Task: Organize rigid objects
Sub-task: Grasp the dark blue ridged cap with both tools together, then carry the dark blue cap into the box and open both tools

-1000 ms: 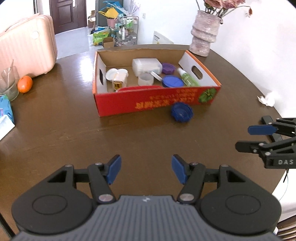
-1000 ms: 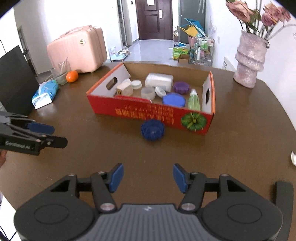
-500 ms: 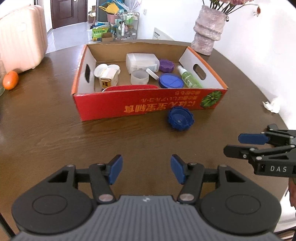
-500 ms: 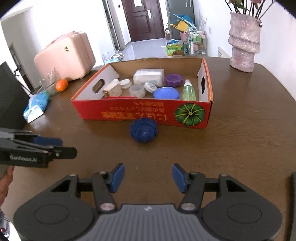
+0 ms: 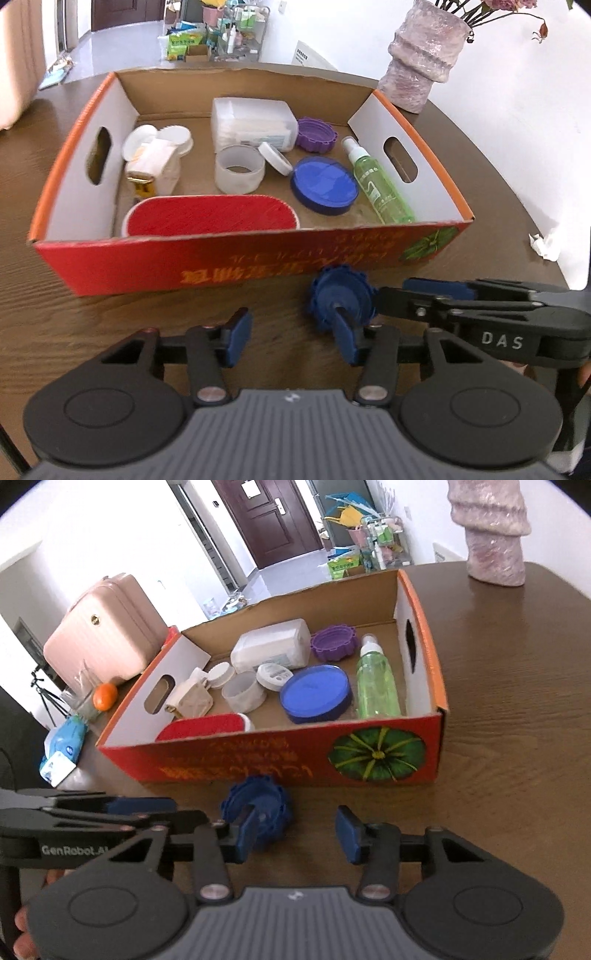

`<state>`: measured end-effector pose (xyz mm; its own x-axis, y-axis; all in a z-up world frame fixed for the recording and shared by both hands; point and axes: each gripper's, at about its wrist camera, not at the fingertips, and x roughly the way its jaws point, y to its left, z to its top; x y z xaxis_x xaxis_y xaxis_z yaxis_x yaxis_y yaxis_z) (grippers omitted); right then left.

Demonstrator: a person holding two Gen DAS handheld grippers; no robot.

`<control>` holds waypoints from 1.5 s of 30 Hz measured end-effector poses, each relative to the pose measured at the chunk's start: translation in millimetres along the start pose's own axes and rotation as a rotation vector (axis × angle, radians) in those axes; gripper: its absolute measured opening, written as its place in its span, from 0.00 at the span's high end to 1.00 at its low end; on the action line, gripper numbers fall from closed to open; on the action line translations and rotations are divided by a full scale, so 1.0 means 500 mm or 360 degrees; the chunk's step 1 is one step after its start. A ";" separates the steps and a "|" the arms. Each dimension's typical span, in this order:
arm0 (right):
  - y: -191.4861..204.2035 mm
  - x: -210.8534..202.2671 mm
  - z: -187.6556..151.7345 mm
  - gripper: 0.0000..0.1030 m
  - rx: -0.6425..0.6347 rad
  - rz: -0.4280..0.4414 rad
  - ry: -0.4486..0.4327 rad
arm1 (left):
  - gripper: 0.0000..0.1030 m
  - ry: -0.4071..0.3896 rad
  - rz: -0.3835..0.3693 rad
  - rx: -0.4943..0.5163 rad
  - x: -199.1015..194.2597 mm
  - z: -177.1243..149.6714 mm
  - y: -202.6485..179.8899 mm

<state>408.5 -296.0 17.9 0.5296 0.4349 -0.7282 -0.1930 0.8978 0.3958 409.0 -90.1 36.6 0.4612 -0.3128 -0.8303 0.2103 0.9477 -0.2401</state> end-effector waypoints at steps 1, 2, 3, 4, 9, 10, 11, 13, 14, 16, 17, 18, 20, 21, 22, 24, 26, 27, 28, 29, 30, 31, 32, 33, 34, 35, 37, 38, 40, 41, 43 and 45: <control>-0.004 0.008 0.004 0.62 0.0008 0.0017 0.0000 | 0.55 0.0008 -0.0004 -0.0010 0.007 0.004 0.001; -0.005 0.015 0.007 0.63 0.0015 0.0029 0.0001 | 0.56 0.0007 -0.0001 -0.0019 0.013 0.008 0.002; -0.007 0.023 0.009 0.63 0.0021 0.0042 0.0004 | 0.60 0.0010 0.0000 -0.0021 0.019 0.012 0.004; -0.009 0.029 0.010 0.65 0.0031 0.0051 0.0008 | 0.63 0.0017 -0.0001 -0.0031 0.023 0.014 0.006; -0.010 0.048 0.009 0.79 0.0044 0.0080 0.0024 | 0.69 0.0055 -0.0089 -0.0073 0.043 0.017 0.013; -0.010 0.050 0.009 0.82 0.0051 0.0088 0.0023 | 0.72 0.0062 -0.0100 -0.0076 0.046 0.016 0.012; -0.010 0.051 0.008 0.86 0.0059 0.0100 0.0022 | 0.74 0.0064 -0.0121 -0.0084 0.049 0.016 0.011; -0.007 0.055 0.004 0.91 0.0054 0.0115 0.0039 | 0.85 0.0079 -0.0149 -0.0095 0.054 0.015 0.009; -0.002 0.057 0.001 0.91 0.0045 0.0122 0.0044 | 0.87 0.0090 -0.0154 -0.0091 0.056 0.012 0.007; 0.007 0.056 -0.002 0.91 0.0034 0.0114 0.0053 | 0.87 0.0085 -0.0143 -0.0077 0.050 0.005 0.001; 0.011 0.053 -0.004 0.91 0.0029 0.0106 0.0058 | 0.87 0.0081 -0.0146 -0.0072 0.045 0.001 -0.001; 0.015 0.050 -0.007 0.91 0.0025 0.0102 0.0057 | 0.87 0.0077 -0.0150 -0.0072 0.038 -0.003 -0.001; 0.021 0.038 -0.013 0.91 0.0022 0.0111 0.0055 | 0.87 0.0069 -0.0163 -0.0079 0.024 -0.011 0.001; 0.025 0.031 -0.017 0.91 0.0022 0.0113 0.0051 | 0.87 0.0065 -0.0174 -0.0084 0.015 -0.016 0.002; 0.031 0.023 -0.023 0.91 0.0018 0.0115 0.0046 | 0.87 0.0061 -0.0184 -0.0087 0.004 -0.023 0.003; 0.043 0.005 -0.036 0.91 0.0015 0.0123 0.0035 | 0.88 0.0051 -0.0204 -0.0095 -0.016 -0.036 0.005; 0.055 -0.015 -0.048 0.91 0.0010 0.0129 0.0019 | 0.88 0.0032 -0.0214 -0.0096 -0.042 -0.049 0.004; 0.062 -0.025 -0.053 0.91 0.0006 0.0133 0.0008 | 0.88 0.0022 -0.0217 -0.0096 -0.054 -0.053 0.003; 0.070 -0.034 -0.057 0.91 -0.0002 0.0133 0.0000 | 0.88 0.0012 -0.0220 -0.0095 -0.065 -0.056 0.002; 0.078 -0.044 -0.059 0.91 -0.0014 0.0134 -0.0007 | 0.88 -0.0004 -0.0221 -0.0096 -0.079 -0.058 0.001; 0.085 -0.055 -0.058 0.91 -0.0021 0.0137 -0.0019 | 0.88 -0.0020 -0.0226 -0.0097 -0.093 -0.057 0.000; 0.090 -0.067 -0.056 0.91 -0.0031 0.0137 -0.0030 | 0.88 -0.0041 -0.0233 -0.0095 -0.107 -0.056 -0.002; 0.099 -0.079 -0.052 0.91 -0.0046 0.0133 -0.0046 | 0.88 -0.0064 -0.0233 -0.0085 -0.122 -0.053 -0.006; 0.106 -0.094 -0.049 0.91 -0.0061 0.0133 -0.0064 | 0.88 -0.0084 -0.0236 -0.0075 -0.136 -0.049 -0.010; 0.115 -0.107 -0.042 0.91 -0.0082 0.0130 -0.0083 | 0.88 -0.0104 -0.0240 -0.0066 -0.150 -0.043 -0.012; 0.122 -0.118 -0.036 0.91 -0.0095 0.0128 -0.0098 | 0.88 -0.0125 -0.0240 -0.0057 -0.163 -0.036 -0.014; 0.135 -0.136 -0.015 0.91 -0.0121 0.0134 -0.0121 | 0.88 -0.0156 -0.0248 -0.0057 -0.181 -0.020 -0.012; 0.140 -0.141 -0.005 0.91 -0.0131 0.0136 -0.0129 | 0.88 -0.0171 -0.0246 -0.0055 -0.188 -0.009 -0.010; 0.152 -0.145 0.023 0.91 -0.0152 0.0136 -0.0142 | 0.88 -0.0187 -0.0246 -0.0060 -0.195 0.016 -0.003; 0.157 -0.143 0.037 0.91 -0.0162 0.0132 -0.0148 | 0.88 -0.0193 -0.0245 -0.0060 -0.196 0.033 0.002; 0.167 -0.135 0.068 0.91 -0.0181 0.0129 -0.0155 | 0.88 -0.0196 -0.0242 -0.0071 -0.193 0.065 0.014; 0.170 -0.121 0.101 0.91 -0.0183 0.0137 -0.0151 | 0.88 -0.0195 -0.0235 -0.0086 -0.183 0.098 0.027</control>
<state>401.6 -249.4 123.8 0.5817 0.5068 -0.6362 -0.3312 0.8620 0.3838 412.0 -51.7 134.1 0.5309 -0.4508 -0.7176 0.2384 0.8920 -0.3840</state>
